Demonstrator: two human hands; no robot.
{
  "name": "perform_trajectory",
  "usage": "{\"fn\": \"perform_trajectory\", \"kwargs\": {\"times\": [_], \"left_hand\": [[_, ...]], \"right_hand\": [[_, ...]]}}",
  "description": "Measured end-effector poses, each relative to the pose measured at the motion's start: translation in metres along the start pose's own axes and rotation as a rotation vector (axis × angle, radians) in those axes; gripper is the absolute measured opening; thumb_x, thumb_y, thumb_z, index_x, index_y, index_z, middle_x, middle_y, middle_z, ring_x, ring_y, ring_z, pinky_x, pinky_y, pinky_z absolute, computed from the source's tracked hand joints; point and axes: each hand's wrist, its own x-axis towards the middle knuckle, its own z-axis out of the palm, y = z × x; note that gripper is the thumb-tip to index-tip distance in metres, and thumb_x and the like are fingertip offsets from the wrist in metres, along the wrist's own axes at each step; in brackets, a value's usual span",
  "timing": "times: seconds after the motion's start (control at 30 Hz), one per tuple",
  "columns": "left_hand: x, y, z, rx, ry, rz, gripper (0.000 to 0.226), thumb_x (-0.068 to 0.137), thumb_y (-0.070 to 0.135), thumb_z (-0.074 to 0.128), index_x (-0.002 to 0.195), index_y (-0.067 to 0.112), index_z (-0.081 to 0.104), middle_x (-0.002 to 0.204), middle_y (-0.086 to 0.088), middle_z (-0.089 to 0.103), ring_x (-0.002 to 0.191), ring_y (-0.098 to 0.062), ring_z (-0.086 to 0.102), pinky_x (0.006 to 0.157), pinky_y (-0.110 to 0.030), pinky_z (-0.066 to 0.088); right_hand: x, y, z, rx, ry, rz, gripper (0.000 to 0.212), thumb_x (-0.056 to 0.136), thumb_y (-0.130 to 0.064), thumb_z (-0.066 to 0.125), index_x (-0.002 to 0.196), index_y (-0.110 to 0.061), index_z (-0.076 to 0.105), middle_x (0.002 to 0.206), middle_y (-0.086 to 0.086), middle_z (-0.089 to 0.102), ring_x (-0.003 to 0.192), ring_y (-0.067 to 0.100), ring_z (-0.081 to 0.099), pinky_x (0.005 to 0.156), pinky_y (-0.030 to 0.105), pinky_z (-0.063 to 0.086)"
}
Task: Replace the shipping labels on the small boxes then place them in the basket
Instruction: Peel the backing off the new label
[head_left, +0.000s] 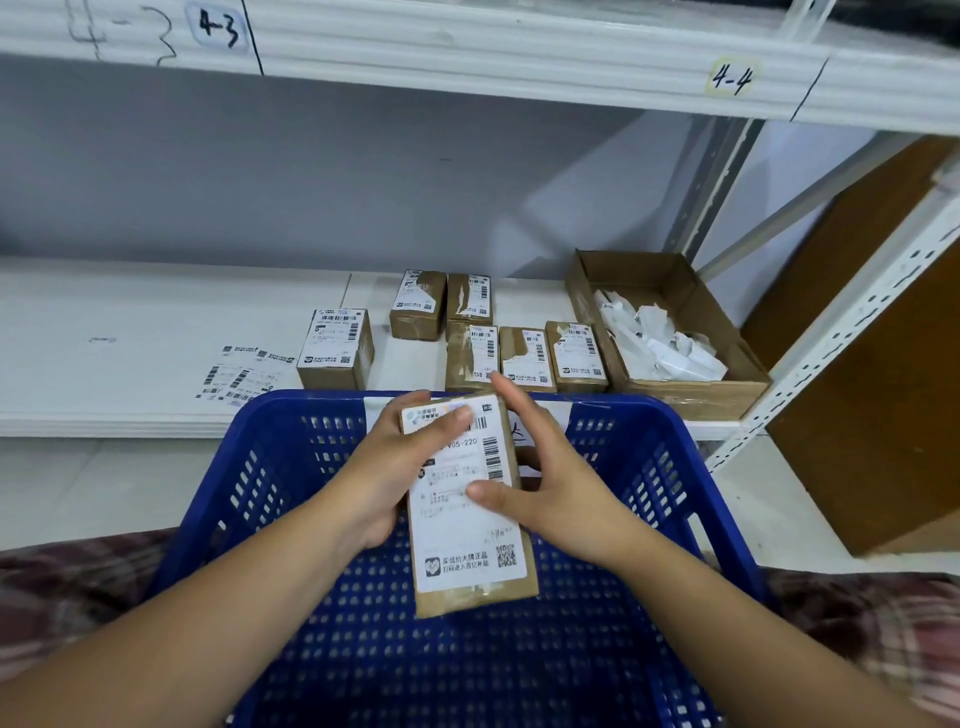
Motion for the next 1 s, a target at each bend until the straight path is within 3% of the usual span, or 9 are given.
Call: {"fn": "perform_trajectory", "kwargs": {"times": [0.17,0.33,0.43,0.53,0.63,0.7,0.8,0.93,1.0], "left_hand": [[-0.001,0.001,0.003,-0.002,0.096,-0.032,0.042,0.082,0.046,0.062,0.111,0.017,0.061,0.087,-0.006,0.075,0.076,-0.023,0.072,0.059,-0.032,0.056],[-0.003,0.004,0.007,-0.031,0.238,-0.037,0.048,0.093,0.056,0.038,0.109,0.018,0.062,0.076,-0.001,0.072,0.058,-0.013,0.069,0.042,-0.022,0.05],[-0.003,0.007,0.006,-0.05,0.311,-0.04,0.055,0.094,0.058,0.032,0.102,0.012,0.062,0.066,0.0,0.069,0.046,-0.01,0.065,0.034,-0.018,0.044],[-0.004,0.009,0.003,-0.093,0.349,-0.043,0.055,0.094,0.057,0.031,0.089,0.011,0.059,0.052,0.003,0.065,0.039,-0.01,0.062,0.031,-0.017,0.04],[-0.003,0.008,0.001,-0.081,0.367,-0.025,0.053,0.095,0.057,0.032,0.084,0.012,0.059,0.053,0.002,0.064,0.038,-0.01,0.061,0.031,-0.016,0.039],[-0.004,0.008,0.002,-0.081,0.364,-0.018,0.052,0.094,0.056,0.033,0.084,0.012,0.059,0.054,0.001,0.064,0.038,-0.01,0.061,0.03,-0.015,0.039],[-0.006,0.008,0.004,-0.075,0.325,-0.048,0.053,0.094,0.058,0.034,0.085,0.013,0.061,0.053,0.002,0.067,0.043,-0.011,0.063,0.035,-0.018,0.043],[-0.001,0.007,0.001,0.019,0.139,0.034,0.049,0.084,0.058,0.049,0.114,0.022,0.061,0.089,-0.001,0.075,0.087,-0.02,0.071,0.086,-0.043,0.052],[-0.004,0.007,0.002,0.016,-0.005,0.019,0.056,0.074,0.048,0.06,0.125,0.024,0.054,0.103,-0.004,0.073,0.098,-0.024,0.068,0.092,-0.048,0.049]], "right_hand": [[-0.001,0.002,0.008,0.03,0.004,0.015,0.09,0.071,-0.055,0.072,0.136,-0.073,0.011,0.148,-0.02,0.038,0.134,0.009,0.044,0.107,0.048,0.043],[0.0,-0.001,0.005,-0.024,-0.034,-0.007,0.073,0.085,-0.047,0.068,0.131,-0.076,0.019,0.155,-0.025,0.022,0.145,0.005,0.022,0.116,0.045,0.032],[-0.001,-0.004,0.0,-0.013,-0.12,0.027,0.062,0.092,-0.035,0.064,0.13,-0.07,0.03,0.155,-0.021,0.013,0.146,-0.006,-0.001,0.119,0.032,0.025],[-0.003,-0.01,-0.007,-0.011,-0.236,0.054,0.067,0.091,-0.028,0.067,0.134,-0.065,0.031,0.157,-0.019,0.016,0.146,-0.004,0.008,0.111,0.018,0.03],[-0.003,-0.015,-0.012,-0.036,-0.36,0.098,0.085,0.085,-0.023,0.075,0.137,-0.066,0.023,0.155,-0.022,0.022,0.14,0.006,0.032,0.111,0.034,0.04],[-0.003,-0.016,-0.016,-0.043,-0.42,0.122,0.096,0.08,-0.022,0.08,0.139,-0.067,0.018,0.156,-0.023,0.021,0.14,0.007,0.033,0.113,0.038,0.039],[-0.003,-0.017,-0.023,-0.076,-0.482,0.136,0.104,0.077,-0.022,0.082,0.139,-0.068,0.014,0.157,-0.025,0.018,0.143,0.003,0.025,0.116,0.036,0.032],[-0.004,-0.014,-0.026,-0.027,-0.359,0.098,0.1,0.076,-0.019,0.082,0.14,-0.065,0.021,0.155,-0.022,0.024,0.14,0.004,0.032,0.115,0.037,0.035],[-0.002,-0.011,-0.026,0.087,-0.265,0.09,0.099,0.075,-0.016,0.083,0.141,-0.062,0.025,0.154,-0.017,0.029,0.133,0.012,0.045,0.106,0.041,0.046]]}}
